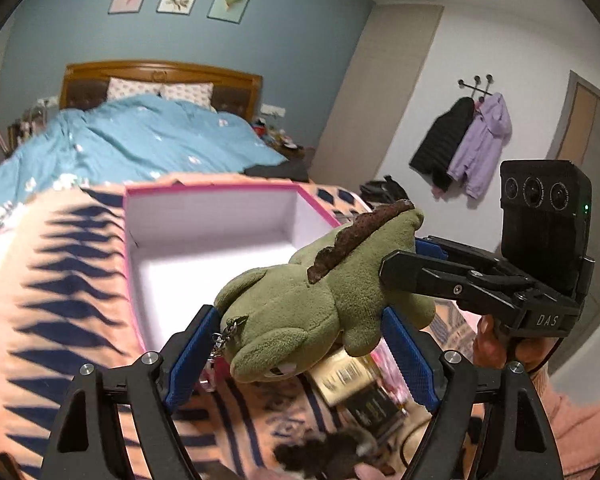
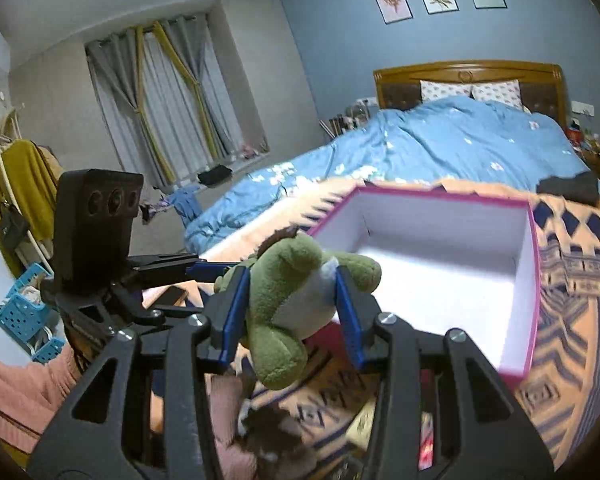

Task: Organize objects
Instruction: 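Lift the green dinosaur with the right gripper and carry it over the magenta box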

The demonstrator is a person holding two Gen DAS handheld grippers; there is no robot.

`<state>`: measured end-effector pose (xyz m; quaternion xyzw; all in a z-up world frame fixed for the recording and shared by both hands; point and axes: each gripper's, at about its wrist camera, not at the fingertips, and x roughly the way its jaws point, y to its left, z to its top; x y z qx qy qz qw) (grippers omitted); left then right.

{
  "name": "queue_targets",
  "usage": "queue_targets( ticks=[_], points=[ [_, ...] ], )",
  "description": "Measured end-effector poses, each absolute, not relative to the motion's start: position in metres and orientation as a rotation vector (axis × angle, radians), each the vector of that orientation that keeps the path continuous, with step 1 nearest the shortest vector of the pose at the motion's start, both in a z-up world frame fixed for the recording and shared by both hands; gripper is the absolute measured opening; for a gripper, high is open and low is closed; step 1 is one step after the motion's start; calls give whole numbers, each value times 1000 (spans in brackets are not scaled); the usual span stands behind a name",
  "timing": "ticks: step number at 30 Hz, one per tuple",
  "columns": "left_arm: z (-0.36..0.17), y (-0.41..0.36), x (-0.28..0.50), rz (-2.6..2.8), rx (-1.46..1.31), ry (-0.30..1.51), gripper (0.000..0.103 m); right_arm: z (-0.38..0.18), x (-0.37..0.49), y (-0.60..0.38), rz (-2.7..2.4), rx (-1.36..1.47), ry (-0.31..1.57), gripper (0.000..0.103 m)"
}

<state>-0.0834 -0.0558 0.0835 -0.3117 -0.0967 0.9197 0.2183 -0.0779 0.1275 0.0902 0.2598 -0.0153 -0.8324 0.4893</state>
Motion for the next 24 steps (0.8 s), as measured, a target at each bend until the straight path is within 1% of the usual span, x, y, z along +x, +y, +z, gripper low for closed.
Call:
queue_targets(
  ticks=[6,10,13,14,15,16,17,18,19,24],
  points=[
    [87,-70,-116,2590,-895,-265,85,92,-113,107,-1989,644,-44,45],
    [75,-75,-135,2614,-968,-234,84,76,-140,92,-1969,717,-51,45],
    [61,-78,-151,2592,-1042,-266,84,60,-155,90,-1954,764,-84,45],
    [58,-78,-155,2593,-1056,-261,84,54,-161,88,-1945,785,-98,45],
    [55,-77,-157,2587,-1063,-262,80,49,-165,88,-1939,797,-104,45],
    [53,-76,-159,2579,-1077,-265,76,43,-169,88,-1934,809,-111,44],
    [51,-75,-162,2575,-1088,-258,75,39,-173,88,-1922,818,-124,42],
    [50,-72,-163,2583,-1089,-237,75,35,-179,88,-1895,827,-147,34],
    [49,-69,-164,2592,-1093,-215,75,32,-182,87,-1873,834,-165,30],
    [33,-65,-172,2604,-1168,-186,74,19,-187,79,-1909,890,-94,30]
  ],
)
